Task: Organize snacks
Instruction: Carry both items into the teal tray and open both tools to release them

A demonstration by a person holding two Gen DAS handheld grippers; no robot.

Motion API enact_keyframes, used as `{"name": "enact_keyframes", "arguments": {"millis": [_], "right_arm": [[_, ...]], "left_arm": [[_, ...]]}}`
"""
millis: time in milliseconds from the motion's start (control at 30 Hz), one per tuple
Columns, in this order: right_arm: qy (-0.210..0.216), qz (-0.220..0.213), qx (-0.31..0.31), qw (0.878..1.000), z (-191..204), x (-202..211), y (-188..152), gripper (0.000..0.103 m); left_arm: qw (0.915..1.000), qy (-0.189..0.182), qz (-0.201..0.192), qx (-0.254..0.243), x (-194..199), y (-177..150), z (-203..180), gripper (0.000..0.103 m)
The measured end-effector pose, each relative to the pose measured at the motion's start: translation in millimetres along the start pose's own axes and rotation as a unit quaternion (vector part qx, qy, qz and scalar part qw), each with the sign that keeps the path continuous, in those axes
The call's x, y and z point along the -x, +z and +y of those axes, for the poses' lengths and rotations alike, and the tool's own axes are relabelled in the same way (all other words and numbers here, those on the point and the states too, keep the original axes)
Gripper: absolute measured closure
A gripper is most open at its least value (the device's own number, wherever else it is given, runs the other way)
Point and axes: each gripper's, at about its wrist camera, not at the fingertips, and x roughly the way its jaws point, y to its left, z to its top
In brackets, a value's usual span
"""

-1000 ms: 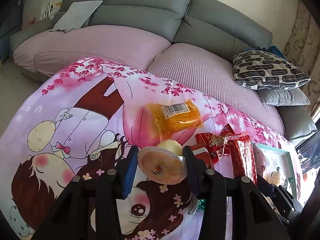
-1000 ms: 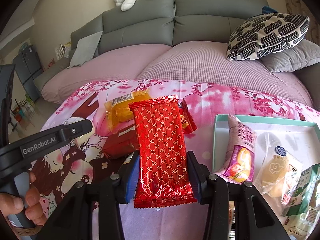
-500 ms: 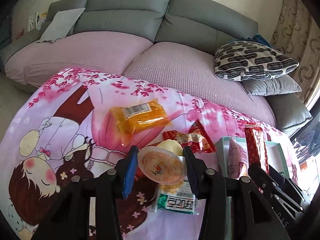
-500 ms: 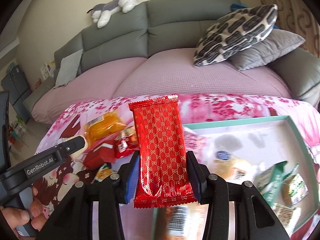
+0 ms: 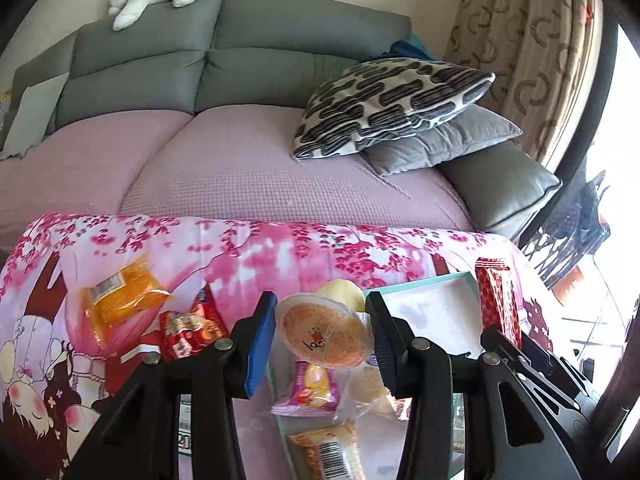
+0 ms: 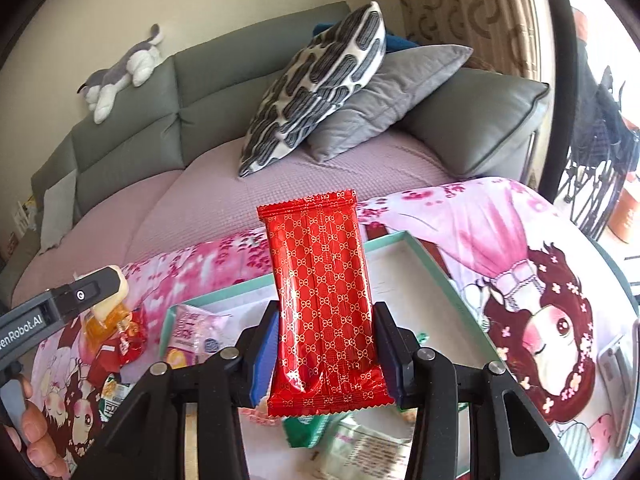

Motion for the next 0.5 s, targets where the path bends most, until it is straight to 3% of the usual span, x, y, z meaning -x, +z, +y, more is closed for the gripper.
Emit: {"name": "enact_keyframes", "arguments": {"millis": [267,500], "right_arm": [[-0.026,0.023,-0.024,0.999,-36.6,-17.4,-2.4,0.055],[-0.024,0.049,-0.03,0.998,-43.6,-38.3,-15.9,0.055]], "left_arm": [[0.9976,-0.04,0.036,-0.044,-34.0,8.4,-59.4,0.056],[0.9951,-0.029,0.087,-0.037,-77.5,7.6,-72.6,0.056]]}}
